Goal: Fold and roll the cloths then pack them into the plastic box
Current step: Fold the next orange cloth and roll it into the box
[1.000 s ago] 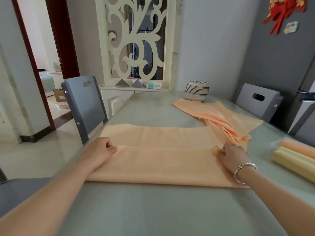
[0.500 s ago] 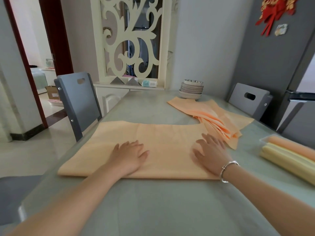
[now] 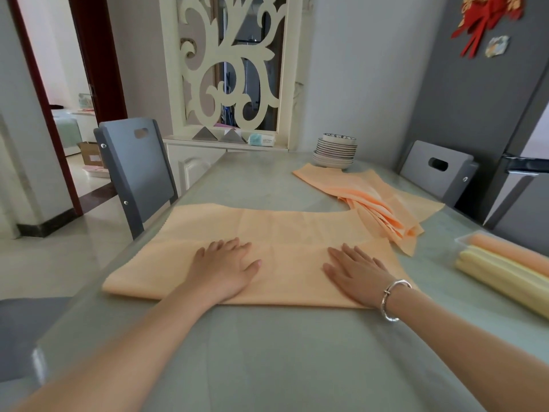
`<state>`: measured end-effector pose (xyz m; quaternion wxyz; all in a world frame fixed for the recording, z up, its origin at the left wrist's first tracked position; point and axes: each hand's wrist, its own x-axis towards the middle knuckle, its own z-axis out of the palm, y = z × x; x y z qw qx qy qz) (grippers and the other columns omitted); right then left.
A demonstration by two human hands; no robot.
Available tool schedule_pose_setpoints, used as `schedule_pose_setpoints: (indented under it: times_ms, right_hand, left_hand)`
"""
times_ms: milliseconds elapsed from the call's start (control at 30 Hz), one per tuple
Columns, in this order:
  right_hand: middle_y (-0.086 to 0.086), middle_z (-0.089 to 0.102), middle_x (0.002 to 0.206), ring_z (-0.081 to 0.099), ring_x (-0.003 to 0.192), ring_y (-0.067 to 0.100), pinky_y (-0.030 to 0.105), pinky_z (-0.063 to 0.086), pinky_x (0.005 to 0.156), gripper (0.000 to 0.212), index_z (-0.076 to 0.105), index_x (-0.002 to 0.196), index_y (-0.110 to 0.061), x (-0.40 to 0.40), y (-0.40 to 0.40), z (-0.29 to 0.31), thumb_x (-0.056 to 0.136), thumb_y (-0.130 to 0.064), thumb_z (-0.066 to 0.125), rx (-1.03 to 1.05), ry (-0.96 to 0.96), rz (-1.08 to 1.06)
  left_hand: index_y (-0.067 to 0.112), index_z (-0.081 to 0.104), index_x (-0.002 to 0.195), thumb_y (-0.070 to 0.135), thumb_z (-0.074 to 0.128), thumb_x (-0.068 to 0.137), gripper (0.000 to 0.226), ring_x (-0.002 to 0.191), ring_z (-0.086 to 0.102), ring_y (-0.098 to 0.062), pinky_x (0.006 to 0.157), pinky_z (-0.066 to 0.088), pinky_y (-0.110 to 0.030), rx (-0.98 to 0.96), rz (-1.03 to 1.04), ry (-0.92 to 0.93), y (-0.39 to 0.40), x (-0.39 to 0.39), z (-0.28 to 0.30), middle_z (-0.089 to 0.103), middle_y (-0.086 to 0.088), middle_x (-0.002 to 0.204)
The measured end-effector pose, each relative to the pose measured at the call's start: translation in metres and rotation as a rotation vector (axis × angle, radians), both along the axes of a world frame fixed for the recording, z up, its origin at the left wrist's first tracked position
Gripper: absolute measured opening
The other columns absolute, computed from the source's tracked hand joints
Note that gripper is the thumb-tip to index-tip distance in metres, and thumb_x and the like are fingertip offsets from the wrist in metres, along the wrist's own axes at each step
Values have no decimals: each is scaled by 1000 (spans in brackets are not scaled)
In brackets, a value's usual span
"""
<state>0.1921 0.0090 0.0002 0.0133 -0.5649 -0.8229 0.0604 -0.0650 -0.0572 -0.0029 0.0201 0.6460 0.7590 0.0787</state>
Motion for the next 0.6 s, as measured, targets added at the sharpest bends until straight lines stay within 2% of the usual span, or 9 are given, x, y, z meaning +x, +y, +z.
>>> schedule_pose_setpoints:
  times_ms: [67,133,233,300,400,500,600]
  right_hand:
    - [-6,8,158,5,146,17,43,11,116,60,16,147,-36,0,3,1,93,-62,18,14,1,-2]
    - [-5,22,154,19,142,20,44,20,113,56,27,141,-36,-1,7,2,92,-63,20,46,14,-15]
    - [-3,46,130,42,122,25,44,33,96,55,46,121,-32,-12,19,11,89,-63,14,157,-148,1]
    - [1,49,122,43,116,26,40,34,93,47,50,118,-26,-23,33,19,93,-54,22,225,-129,-41]
    - [4,47,127,38,121,25,36,33,97,36,49,125,-21,-45,61,23,95,-37,39,304,15,-38]
    - [5,44,137,35,128,26,36,32,103,41,44,133,-18,-76,95,13,92,-23,44,218,80,23]
    - [8,41,142,33,132,28,37,31,108,48,38,137,-14,-106,121,7,90,-15,43,150,123,36]
  left_hand:
    - [40,34,141,66,27,89,58,133,29,-22,110,24,-42,33,-9,29,2,-2,3,30,12,149]
    - [41,44,133,67,30,87,55,121,38,-23,106,28,-41,78,-17,67,7,-6,6,41,13,138]
    - [39,51,124,69,32,84,53,112,40,-23,100,31,-41,116,2,93,25,-17,11,45,11,125]
    - [36,51,121,71,31,83,55,112,39,-24,98,32,-40,133,21,94,35,-24,8,44,8,124]
    - [36,43,132,70,28,85,59,121,31,-25,104,27,-39,130,25,11,42,-30,-2,37,9,140]
    - [35,35,140,66,26,89,60,134,24,-23,113,18,-42,115,-6,-12,46,-32,-7,27,10,151]
    - [34,33,141,65,28,90,60,138,22,-18,113,19,-40,128,-13,-54,47,-35,-9,26,11,152]
